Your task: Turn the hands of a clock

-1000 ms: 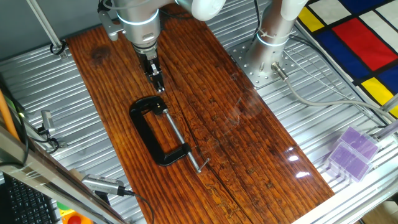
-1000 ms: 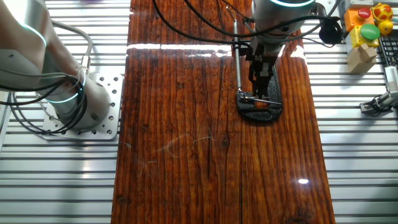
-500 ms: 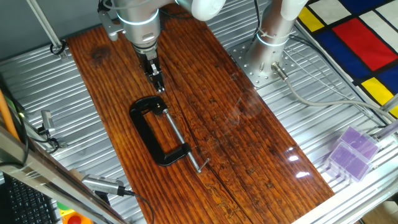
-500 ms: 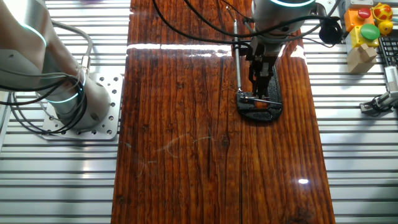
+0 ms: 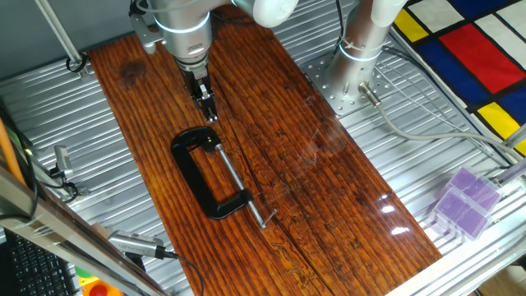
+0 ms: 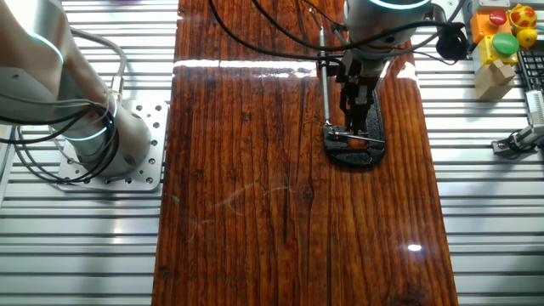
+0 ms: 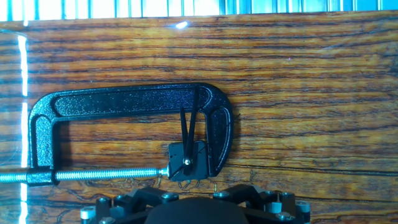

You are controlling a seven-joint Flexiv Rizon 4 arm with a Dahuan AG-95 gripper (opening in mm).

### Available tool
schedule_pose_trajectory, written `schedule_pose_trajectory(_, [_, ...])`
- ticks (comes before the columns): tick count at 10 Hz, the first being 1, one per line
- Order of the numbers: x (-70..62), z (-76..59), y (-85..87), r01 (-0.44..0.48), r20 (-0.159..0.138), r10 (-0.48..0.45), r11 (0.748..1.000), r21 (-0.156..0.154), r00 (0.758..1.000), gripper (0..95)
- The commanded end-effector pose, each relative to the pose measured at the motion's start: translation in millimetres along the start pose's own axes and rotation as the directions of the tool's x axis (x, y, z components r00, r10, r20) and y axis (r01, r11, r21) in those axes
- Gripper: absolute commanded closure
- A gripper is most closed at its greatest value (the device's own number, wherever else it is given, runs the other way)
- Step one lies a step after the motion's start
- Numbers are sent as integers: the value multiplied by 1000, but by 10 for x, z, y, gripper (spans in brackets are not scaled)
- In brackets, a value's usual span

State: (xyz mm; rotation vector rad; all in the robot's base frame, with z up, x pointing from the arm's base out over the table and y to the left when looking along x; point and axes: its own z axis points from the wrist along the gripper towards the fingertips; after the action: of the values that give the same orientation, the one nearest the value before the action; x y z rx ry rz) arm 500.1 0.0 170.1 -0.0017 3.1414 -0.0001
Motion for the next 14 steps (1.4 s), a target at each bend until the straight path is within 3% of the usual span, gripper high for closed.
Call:
schedule_pose_trajectory(1, [1, 0, 0, 228, 11, -228, 971, -68, 974, 950])
schedule_pose_trajectory(14, [-25, 6, -4, 242, 5, -242, 968, -70, 970, 950])
